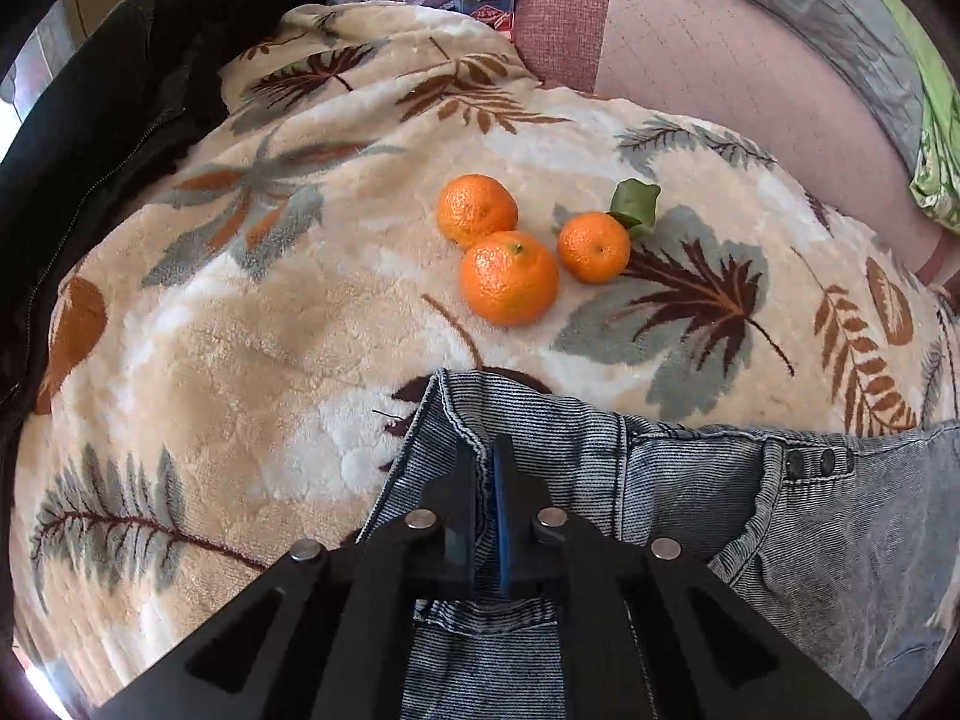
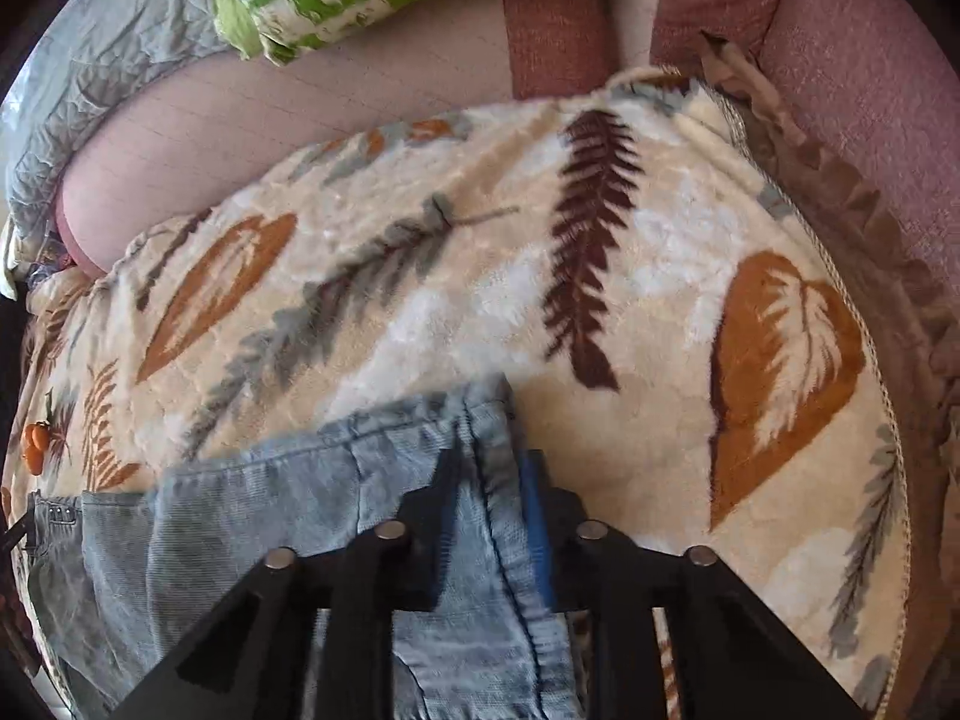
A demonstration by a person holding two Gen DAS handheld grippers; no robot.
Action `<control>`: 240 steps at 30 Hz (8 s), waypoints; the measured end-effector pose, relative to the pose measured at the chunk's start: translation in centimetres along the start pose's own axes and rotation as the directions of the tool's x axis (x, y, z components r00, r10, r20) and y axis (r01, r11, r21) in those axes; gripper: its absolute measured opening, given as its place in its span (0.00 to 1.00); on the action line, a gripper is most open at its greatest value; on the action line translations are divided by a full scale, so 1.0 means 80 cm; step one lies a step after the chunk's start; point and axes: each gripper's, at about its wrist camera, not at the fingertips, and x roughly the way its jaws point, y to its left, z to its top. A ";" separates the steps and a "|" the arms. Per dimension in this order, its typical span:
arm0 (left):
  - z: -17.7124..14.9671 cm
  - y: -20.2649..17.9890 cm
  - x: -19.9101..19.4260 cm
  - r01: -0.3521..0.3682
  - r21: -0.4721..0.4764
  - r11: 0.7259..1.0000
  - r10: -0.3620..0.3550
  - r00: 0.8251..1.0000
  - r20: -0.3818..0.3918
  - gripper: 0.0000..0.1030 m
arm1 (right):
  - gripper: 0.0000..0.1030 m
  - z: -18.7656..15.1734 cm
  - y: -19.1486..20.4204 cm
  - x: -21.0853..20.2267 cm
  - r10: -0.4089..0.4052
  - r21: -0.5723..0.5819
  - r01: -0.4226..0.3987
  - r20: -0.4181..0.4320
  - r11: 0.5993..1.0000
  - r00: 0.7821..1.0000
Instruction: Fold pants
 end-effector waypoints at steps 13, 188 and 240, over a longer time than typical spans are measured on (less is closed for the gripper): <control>-0.184 0.003 -0.160 0.122 0.254 0.959 -0.141 0.988 0.056 0.67 | 0.71 -0.282 -0.113 -0.124 0.307 0.178 -0.276 -0.178 0.945 0.935; -0.305 -0.018 -0.144 0.146 0.275 0.950 -0.176 0.980 0.089 0.52 | 0.23 -0.411 -0.137 -0.154 0.244 0.394 -0.286 0.155 0.873 0.957; -0.283 -0.043 -0.126 0.095 0.201 0.975 -0.118 0.987 0.106 0.80 | 0.03 -0.250 0.449 -0.017 0.024 -0.696 -0.014 0.005 0.718 1.000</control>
